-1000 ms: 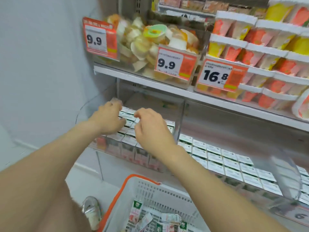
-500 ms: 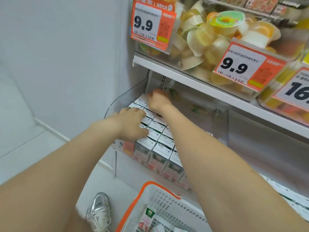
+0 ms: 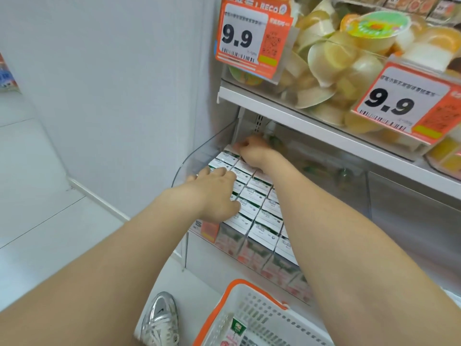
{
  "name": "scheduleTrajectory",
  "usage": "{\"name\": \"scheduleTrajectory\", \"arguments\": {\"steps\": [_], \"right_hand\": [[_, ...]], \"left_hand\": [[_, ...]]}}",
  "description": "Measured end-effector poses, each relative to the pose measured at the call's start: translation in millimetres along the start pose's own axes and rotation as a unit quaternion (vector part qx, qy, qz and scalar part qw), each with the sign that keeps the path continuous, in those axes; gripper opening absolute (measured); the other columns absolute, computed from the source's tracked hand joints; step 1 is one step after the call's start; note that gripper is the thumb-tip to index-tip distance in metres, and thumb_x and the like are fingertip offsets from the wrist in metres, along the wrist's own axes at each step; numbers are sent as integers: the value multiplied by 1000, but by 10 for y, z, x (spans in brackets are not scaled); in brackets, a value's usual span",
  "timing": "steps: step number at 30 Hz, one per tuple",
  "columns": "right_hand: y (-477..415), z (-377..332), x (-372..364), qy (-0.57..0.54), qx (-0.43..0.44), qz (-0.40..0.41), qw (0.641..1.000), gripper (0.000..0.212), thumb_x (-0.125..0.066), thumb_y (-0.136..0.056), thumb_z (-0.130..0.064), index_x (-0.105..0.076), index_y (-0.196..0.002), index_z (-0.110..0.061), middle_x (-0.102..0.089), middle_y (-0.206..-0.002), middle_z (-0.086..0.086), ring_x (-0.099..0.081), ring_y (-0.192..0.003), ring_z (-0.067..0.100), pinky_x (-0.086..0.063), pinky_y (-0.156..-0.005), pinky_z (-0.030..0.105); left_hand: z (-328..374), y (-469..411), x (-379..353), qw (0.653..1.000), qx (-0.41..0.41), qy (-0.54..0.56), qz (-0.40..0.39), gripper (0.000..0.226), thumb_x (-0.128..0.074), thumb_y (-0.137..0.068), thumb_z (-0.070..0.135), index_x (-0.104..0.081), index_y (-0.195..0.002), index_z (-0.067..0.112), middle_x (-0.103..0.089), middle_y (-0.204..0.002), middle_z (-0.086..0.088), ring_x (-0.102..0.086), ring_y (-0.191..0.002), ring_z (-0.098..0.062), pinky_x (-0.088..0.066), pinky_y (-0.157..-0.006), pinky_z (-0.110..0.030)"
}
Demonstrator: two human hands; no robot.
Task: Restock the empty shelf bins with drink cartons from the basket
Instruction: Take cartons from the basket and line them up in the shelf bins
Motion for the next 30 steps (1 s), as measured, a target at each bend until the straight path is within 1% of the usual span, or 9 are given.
{"name": "scheduleTrajectory", "arguments": {"steps": [4, 5, 11, 16, 19, 22, 24, 27, 30], "right_hand": [[59, -60, -141, 37, 9, -38, 999, 49, -37, -111, -43, -61, -134, -7, -62, -135, 14, -60, -121, 33, -40, -83, 29], [80, -61, -146, 42, 10, -41, 998, 55, -37, -111, -46, -60, -136, -4, -62, -137, 16, -60, -123, 34, -40, -86, 29], [378, -96, 29, 37, 59, 70, 995, 35, -32, -107, -33, -59, -94, -13, -65, -102, 14, -62, -97, 33, -45, -79, 35], [1454, -218, 262, 59, 185, 207, 959, 28, -45, -100, -17, -65, -117, -11, -69, -109, 14, -63, -101, 33, -52, -86, 43], [2299, -141, 384, 8, 224, 231, 947, 23, -45, -89, -16, -67, -98, -15, -68, -94, 4, -61, -88, 25, -50, -78, 41], [2997, 119, 350, 30, 209, 191, 959, 30, -36, -82, -27, -65, -81, -20, -69, -76, 2, -61, -73, 27, -51, -65, 42], [3320, 402, 215, 77, 176, 138, 972, 34, -32, -82, -32, -64, -77, -20, -66, -70, 4, -60, -66, 29, -51, -58, 41], [3644, 890, -125, 148, 133, 10, 980, 33, -34, -83, -32, -64, -78, -19, -65, -70, 8, -60, -63, 31, -55, -56, 41], [3821, 1398, -473, 171, 79, -102, 977, 26, -47, -90, -20, -72, -91, -18, -71, -82, 9, -64, -71, 31, -57, -61, 39]], "left_hand": [[16, -18, -13, 1000, 11, 0, -7, 67, -50, -102, 47, -27, -158, 18, -21, -168, -2, -9, -158, -37, -21, -124, -54], [18, -18, -10, 1000, 12, 3, -7, 67, -51, -102, 47, -27, -158, 18, -22, -168, -1, -10, -158, -37, -22, -124, -55], [52, 23, 52, 1000, 16, 1, 3, 63, -54, -99, 47, -35, -148, 13, -39, -150, -11, -30, -146, -35, -35, -116, -54], [163, 220, 180, 999, 27, 8, 40, 52, -57, -96, 43, -44, -134, 10, -48, -137, -16, -40, -133, -38, -41, -109, -51], [411, 470, 223, 993, 16, -16, 114, 43, -60, -93, 39, -50, -125, 12, -53, -128, -15, -44, -125, -39, -43, -104, -50], [786, 850, 156, 979, 19, -7, 202, 25, -66, -92, 28, -56, -111, 14, -63, -112, -10, -56, -111, -37, -50, -88, -45], [979, 1077, 23, 977, 3, 17, 212, 14, -68, -87, 21, -59, -97, 17, -65, -99, -9, -61, -98, -36, -53, -77, -43], [1210, 1256, -430, 994, -66, 39, 73, 13, -73, -82, 19, -61, -79, 23, -64, -82, 3, -63, -80, -21, -49, -64, -30], [1456, 1368, -1135, 990, -122, -28, -67, 7, -71, -89, 23, -65, -92, 25, -60, -86, 10, -61, -88, -18, -47, -70, -29]]}}
Point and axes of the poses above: each hand's wrist, its own y-axis away from the middle knuckle, its own x-axis out of the back of the hand, z = x × y, the point moved 7 cm from there along -y, towards the middle knuckle
